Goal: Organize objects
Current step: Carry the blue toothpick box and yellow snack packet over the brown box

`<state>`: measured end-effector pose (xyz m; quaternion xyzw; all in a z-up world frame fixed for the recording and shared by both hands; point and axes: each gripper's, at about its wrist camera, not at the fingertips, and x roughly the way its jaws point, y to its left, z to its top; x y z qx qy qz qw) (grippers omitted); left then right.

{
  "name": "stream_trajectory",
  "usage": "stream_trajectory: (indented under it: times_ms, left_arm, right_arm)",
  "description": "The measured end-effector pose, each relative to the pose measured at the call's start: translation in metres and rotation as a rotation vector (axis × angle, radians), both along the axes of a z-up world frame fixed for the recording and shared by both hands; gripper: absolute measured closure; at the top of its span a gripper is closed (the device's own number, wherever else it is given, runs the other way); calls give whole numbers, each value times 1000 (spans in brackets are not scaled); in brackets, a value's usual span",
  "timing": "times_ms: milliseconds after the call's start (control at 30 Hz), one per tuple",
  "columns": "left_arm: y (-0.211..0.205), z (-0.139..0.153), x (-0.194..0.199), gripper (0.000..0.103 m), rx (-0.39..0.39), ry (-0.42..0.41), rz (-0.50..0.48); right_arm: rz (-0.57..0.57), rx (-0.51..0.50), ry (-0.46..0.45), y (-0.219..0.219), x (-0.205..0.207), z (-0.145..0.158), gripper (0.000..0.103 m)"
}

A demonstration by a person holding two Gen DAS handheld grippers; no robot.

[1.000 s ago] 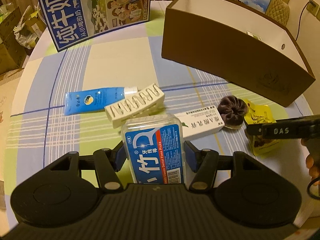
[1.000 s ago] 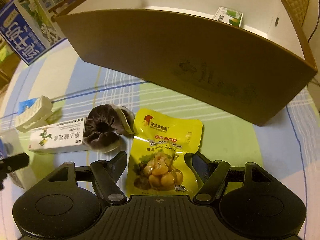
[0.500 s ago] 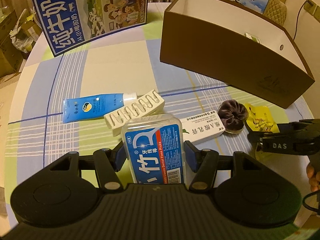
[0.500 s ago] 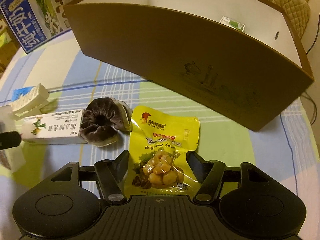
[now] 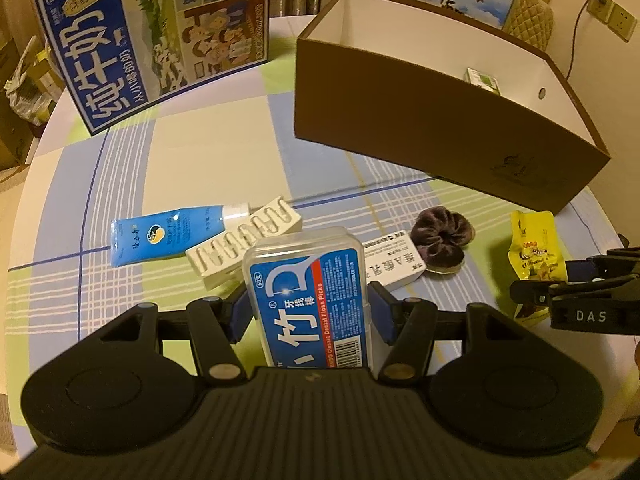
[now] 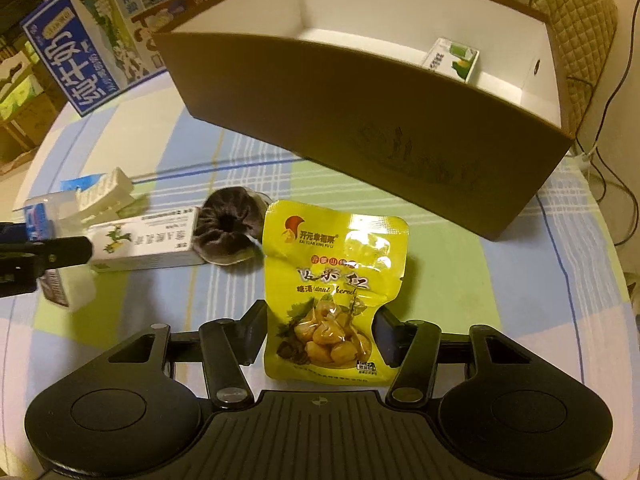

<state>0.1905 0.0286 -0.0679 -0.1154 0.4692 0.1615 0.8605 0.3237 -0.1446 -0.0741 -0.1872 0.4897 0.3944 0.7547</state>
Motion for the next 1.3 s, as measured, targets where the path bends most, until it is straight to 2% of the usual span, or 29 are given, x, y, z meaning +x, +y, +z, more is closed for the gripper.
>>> stream_trajectory:
  times_ms: [400,700,1067,1300]
  left_arm:
    - [-11,12,3,48,15,-34,-35]
    - [-19,37,22,48,28,-98,-89]
    - [-20,85,82,48,93,-206,-166]
    - [-11,102,136,47,142,-234,-196]
  right_arm:
    - [34,64,-16,-4,-8,30,51]
    - [49,153,-4,-7,-4,61,51]
    - [5,287,-21,3,36,107,51]
    - [-20,336,-64,24,73,126,51]
